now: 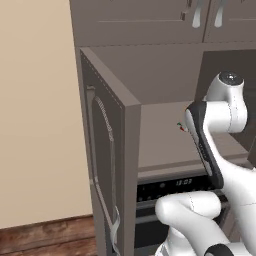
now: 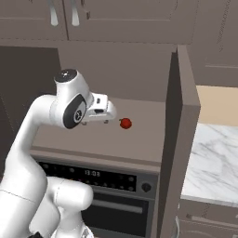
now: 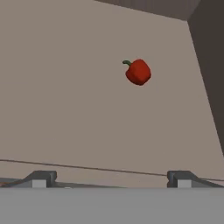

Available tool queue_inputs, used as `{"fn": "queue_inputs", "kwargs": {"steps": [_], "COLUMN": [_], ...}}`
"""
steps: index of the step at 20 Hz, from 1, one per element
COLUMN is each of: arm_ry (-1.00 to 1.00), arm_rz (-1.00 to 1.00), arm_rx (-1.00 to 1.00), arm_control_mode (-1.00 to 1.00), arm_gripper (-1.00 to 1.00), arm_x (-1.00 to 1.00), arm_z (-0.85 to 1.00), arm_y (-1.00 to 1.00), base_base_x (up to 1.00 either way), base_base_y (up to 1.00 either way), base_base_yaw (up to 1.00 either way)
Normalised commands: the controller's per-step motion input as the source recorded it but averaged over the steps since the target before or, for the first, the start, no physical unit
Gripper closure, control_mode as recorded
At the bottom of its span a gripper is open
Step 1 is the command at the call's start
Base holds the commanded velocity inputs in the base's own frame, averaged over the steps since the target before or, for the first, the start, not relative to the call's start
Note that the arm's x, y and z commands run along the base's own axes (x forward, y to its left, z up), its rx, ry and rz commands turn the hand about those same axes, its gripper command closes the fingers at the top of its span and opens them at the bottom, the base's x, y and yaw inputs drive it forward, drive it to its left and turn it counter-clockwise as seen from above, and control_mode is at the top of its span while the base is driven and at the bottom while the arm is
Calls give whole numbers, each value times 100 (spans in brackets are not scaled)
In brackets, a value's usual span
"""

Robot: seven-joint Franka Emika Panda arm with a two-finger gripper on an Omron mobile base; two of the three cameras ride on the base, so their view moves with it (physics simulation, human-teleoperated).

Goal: Pick the bell peppers from the cabinet and place them in one bowl. Pick the tangerine from the sink and place it in the other bowl.

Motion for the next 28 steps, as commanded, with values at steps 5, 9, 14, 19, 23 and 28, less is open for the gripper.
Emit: {"fn": "queue_inputs", "kwargs": {"steps": [5, 9, 14, 19, 23, 28], "arm_ry": [0, 0, 1, 2, 2, 4], "arm_rz": [13, 8, 5, 2, 0, 0], "arm_rx": [0, 0, -4, -6, -3, 0], "arm_control_mode": [-100, -100, -100, -100, -100, -100], "arm_gripper": [-100, -100, -100, -100, -100, -100], "arm_x": [51, 13, 47, 56, 58, 56], "arm_z": [0, 0, -19, -30, -18, -17], "arm_y": [-18, 0, -6, -6, -23, -40], "base_base_x": [0, 0, 0, 0, 0, 0], "base_base_y": [0, 0, 0, 0, 0, 0], "base_base_yaw": [0, 0, 0, 0, 0, 0]}}
